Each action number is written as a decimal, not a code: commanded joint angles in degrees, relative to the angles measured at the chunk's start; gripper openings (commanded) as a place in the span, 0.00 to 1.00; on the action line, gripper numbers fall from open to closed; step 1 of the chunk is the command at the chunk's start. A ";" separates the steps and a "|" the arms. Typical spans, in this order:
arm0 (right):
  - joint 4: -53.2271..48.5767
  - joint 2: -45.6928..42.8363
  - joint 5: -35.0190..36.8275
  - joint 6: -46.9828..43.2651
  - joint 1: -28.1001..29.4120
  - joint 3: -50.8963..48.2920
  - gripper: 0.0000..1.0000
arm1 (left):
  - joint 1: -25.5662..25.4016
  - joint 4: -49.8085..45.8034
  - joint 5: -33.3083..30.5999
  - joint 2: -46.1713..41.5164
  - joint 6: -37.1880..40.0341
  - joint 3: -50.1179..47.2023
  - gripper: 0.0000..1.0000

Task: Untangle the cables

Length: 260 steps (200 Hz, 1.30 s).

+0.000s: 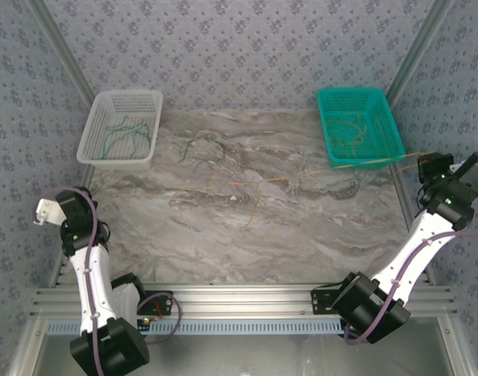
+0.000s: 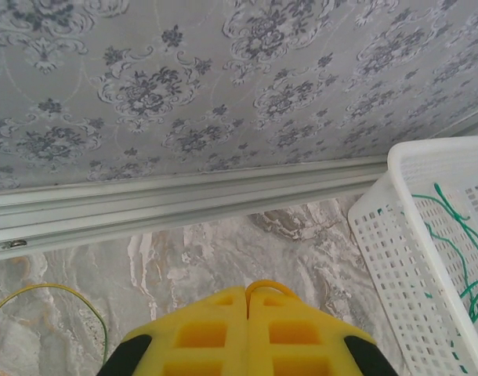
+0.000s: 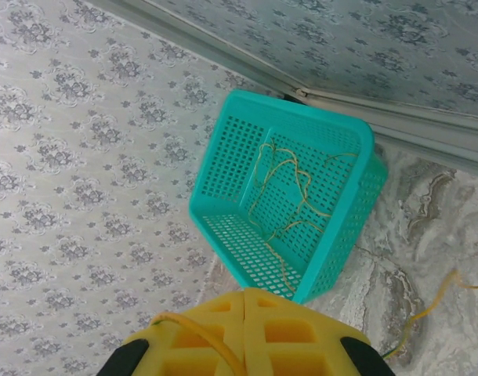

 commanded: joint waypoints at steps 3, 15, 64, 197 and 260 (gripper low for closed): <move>1.41 -0.49 -1.44 -0.13 0.56 0.71 0.00 | 0.27 3.73 3.15 -0.63 3.20 0.81 0.00; 1.47 -0.72 0.22 -2.12 5.63 1.29 0.00 | -1.23 6.09 7.90 0.52 3.80 1.44 0.00; 2.33 -2.18 8.34 -9.22 38.65 -1.53 0.00 | -34.55 2.49 2.00 6.14 13.80 11.68 0.00; 1.39 1.35 19.81 -12.90 56.76 -11.61 0.00 | -51.19 -0.91 21.80 20.96 23.24 9.82 0.05; 2.86 -0.80 20.64 -13.93 54.27 -11.52 0.00 | -51.20 -5.35 10.41 16.88 22.26 7.65 0.58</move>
